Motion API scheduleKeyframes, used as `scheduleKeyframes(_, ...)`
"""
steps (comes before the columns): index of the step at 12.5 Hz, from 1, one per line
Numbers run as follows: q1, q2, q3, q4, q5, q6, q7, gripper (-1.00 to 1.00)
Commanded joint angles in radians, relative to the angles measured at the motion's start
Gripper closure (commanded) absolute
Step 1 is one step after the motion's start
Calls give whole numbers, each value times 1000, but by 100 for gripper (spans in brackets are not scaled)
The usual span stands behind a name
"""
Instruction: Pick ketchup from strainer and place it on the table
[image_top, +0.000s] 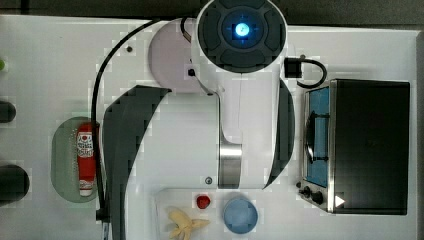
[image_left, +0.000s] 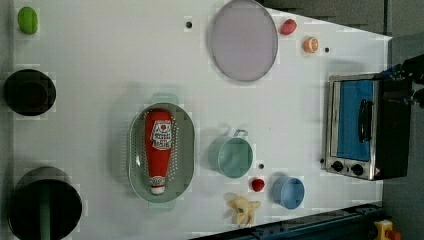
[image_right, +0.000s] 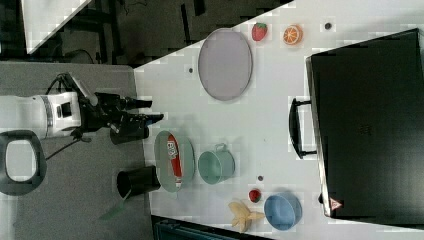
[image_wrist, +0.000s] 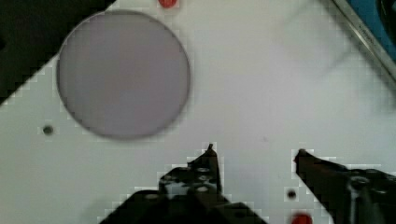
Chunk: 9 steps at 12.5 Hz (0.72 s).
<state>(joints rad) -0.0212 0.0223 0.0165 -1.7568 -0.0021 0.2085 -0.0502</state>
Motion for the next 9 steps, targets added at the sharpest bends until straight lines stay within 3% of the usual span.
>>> scheduleKeyframes(1, -106, -218, 47, -139, 36, -110, 36, -58)
scheduleKeyframes(3, -96, -213, 75, -139, 41, -109, 36, -99)
scheduleKeyframes(9, -33, -154, 324, -139, 46, -47, 37, -100)
